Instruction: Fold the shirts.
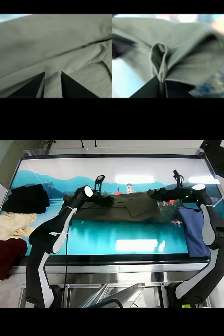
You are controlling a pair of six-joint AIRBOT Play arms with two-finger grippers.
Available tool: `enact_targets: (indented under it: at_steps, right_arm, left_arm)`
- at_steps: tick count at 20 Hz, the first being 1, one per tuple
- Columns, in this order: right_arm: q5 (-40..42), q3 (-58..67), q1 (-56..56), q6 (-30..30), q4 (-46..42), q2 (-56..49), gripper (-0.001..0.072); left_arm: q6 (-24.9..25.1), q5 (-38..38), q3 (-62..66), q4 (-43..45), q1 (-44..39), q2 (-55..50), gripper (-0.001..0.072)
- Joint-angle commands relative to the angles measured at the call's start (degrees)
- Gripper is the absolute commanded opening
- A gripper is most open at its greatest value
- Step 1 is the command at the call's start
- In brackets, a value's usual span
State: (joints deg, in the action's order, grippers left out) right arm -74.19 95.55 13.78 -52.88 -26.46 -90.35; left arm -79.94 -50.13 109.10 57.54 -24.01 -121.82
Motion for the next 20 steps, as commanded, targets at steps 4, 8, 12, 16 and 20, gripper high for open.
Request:
enact_targets:
  at_steps: [4, 8, 12, 16, 20]
  right_arm:
    - [-4.83, 7.61, 2.91, -1.49, 5.29, 7.02, 0.0022]
    - [-7.26, 10.82, 3.61, -2.97, 5.33, 7.13, 0.0022]
    - [-9.64, 10.82, 3.58, -4.52, 5.86, 7.19, 0.0023]
    - [-10.03, 10.80, 2.99, -6.14, 7.72, 7.21, 0.0023]
    - [-6.08, 10.80, -2.73, -7.17, 8.09, 7.21, 0.0023]
  left_arm:
    - [-1.60, -8.04, 6.88, -0.70, -6.91, -5.27, 0.0228]
    - [-2.21, -4.76, 8.15, -0.72, -10.97, -3.34, 0.0038]
    - [-3.50, -0.66, 7.82, -0.87, -12.26, -1.77, 0.0013]
    - [-4.57, -0.50, 7.82, -6.88, -11.78, -2.51, 0.0013]
    - [-3.52, -9.90, 7.82, -6.47, -3.72, 2.97, 0.0013]
